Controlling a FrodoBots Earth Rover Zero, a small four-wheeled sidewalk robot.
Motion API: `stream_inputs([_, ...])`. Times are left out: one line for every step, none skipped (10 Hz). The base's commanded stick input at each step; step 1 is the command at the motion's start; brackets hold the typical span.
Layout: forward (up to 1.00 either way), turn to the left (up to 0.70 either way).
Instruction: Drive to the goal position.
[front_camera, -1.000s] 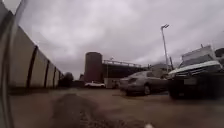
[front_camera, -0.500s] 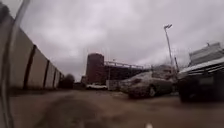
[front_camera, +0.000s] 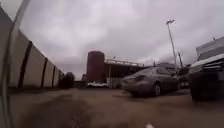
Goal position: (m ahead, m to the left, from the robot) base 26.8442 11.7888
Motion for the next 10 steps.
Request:
stream_inputs([1.00,0.00])
stream_inputs([1.00,0.00])
stream_inputs([1.00,0.00])
stream_inputs([1.00,0.00])
stream_inputs([1.00,0.00])
stream_inputs([1.00,0.00])
stream_inputs([1.00,0.00])
stream_inputs([1.00,0.00])
stream_inputs([1.00,0.00])
stream_inputs([1.00,0.40])
